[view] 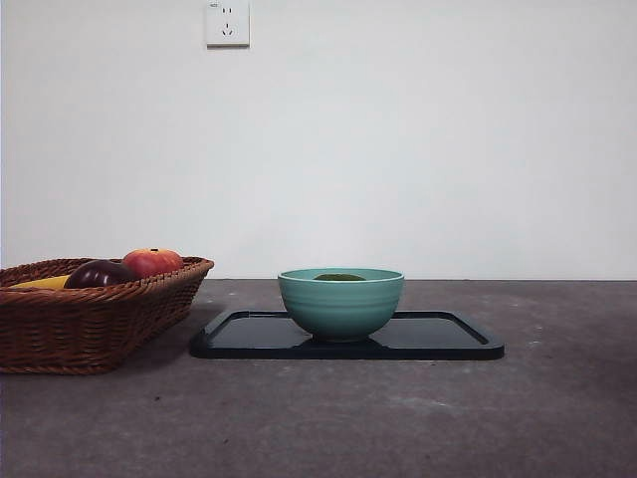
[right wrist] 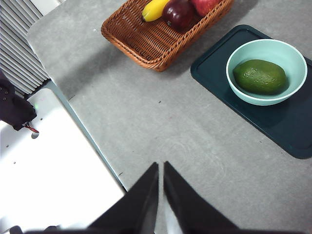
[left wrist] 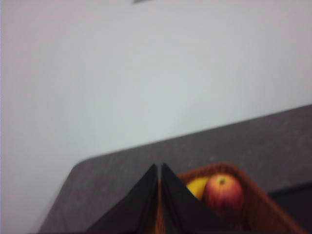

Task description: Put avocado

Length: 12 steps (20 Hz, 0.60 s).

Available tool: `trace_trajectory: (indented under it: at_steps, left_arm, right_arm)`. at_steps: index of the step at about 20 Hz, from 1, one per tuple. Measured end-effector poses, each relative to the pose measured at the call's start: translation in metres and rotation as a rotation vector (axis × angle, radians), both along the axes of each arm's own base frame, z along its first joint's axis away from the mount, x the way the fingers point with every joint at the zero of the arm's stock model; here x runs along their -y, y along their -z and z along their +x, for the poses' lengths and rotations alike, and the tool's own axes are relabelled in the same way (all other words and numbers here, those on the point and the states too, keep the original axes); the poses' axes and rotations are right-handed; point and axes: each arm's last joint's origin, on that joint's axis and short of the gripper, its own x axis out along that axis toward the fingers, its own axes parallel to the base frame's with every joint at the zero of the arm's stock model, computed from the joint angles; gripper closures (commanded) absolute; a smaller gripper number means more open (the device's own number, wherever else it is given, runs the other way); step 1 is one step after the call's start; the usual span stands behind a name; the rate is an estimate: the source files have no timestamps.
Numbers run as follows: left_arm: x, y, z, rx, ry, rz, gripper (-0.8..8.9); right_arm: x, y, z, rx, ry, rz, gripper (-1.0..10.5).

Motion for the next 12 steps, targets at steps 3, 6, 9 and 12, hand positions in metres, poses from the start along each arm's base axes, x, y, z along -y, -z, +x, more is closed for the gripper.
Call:
trace_trajectory:
  at_steps: [3, 6, 9, 12]
  left_arm:
    - [0.0, 0.04, 0.002, -0.056, -0.004, -0.015, 8.02]
    - [-0.001, 0.072, 0.004, -0.111, -0.005, -0.034, 8.02]
    - [-0.001, 0.09, 0.005, -0.139, -0.007, -0.045, 8.02]
    - [-0.002, 0.102, 0.004, -0.178, -0.033, -0.052, 8.02]
  right_arm:
    - [0.0, 0.0, 0.0, 0.0, 0.0, 0.0, 9.4]
    - [0.0, 0.0, 0.0, 0.0, 0.0, 0.0, 9.4]
    - [0.0, 0.0, 0.0, 0.0, 0.0, 0.0, 9.4]
    - [0.0, 0.0, 0.0, 0.0, 0.0, 0.0, 9.4]
